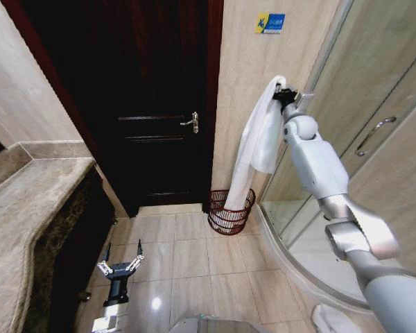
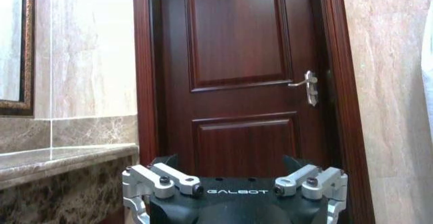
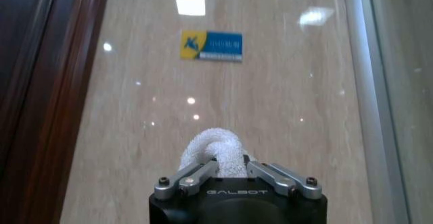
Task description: Discard the used towel into the hamper.
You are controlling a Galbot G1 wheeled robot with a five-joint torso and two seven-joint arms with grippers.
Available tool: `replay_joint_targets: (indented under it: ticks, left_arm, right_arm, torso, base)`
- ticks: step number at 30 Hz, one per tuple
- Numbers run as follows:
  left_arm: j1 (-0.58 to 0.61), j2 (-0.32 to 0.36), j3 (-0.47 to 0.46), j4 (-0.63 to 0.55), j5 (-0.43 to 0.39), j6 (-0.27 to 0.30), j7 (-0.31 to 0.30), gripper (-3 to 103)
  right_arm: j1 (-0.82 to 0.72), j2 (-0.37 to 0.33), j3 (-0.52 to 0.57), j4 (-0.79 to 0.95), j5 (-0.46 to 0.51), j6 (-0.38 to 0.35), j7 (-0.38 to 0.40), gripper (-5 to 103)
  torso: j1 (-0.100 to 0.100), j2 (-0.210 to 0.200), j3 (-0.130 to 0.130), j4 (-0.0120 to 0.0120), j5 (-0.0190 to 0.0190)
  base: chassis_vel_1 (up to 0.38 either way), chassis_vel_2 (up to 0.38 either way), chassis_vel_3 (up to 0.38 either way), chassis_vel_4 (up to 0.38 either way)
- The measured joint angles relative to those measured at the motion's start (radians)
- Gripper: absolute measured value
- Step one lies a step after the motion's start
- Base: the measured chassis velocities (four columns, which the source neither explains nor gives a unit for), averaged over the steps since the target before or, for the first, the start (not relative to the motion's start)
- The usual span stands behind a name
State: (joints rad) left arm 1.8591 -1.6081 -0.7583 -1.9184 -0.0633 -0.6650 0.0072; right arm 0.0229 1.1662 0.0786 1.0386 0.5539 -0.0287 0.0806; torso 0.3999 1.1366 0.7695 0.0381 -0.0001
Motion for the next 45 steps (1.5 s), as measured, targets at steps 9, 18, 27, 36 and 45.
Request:
replay_joint_targets:
  ticks: [9,18,27,36,45]
  left_arm:
    - [0.017,0.000,-0.001,-0.017,-0.002,-0.016,-0.003,100]
    - [0.028,0.000,-0.001,-0.020,0.004,-0.025,-0.003,100]
    - [0.033,0.000,-0.001,-0.017,0.006,-0.030,-0.003,100]
    - [0.029,0.000,-0.001,-0.019,0.009,-0.031,-0.001,100]
    - [0.030,0.000,-0.001,-0.012,0.009,-0.032,-0.001,100]
  right_arm:
    - [0.034,0.028,0.004,-0.135,-0.007,-0.002,-0.019,4]
    - [0.047,0.040,-0.007,-0.147,0.016,-0.054,-0.026,4]
    - [0.051,0.045,-0.006,-0.141,0.019,-0.054,-0.025,4]
    - [-0.005,0.036,0.013,-0.148,0.002,-0.036,-0.026,4]
    - [-0.034,0.034,0.022,-0.152,-0.007,-0.006,-0.026,4]
  torso:
    - [-0.022,-0.048,-0.025,0.0000,0.0002]
    - [-0.042,-0.093,-0.050,0.0000,0.0003]
    - [-0.062,-0.137,-0.075,0.0000,-0.0001]
    - [-0.079,-0.176,-0.096,-0.0001,0.0004]
    - [-0.098,-0.217,-0.119,0.0001,0.0000]
  base:
    - [0.000,0.000,0.000,0.000]
    - [0.000,0.000,0.000,0.000]
    - [0.000,0.000,0.000,0.000]
    - [0.000,0.000,0.000,0.000]
    - [0.000,0.000,0.000,0.000]
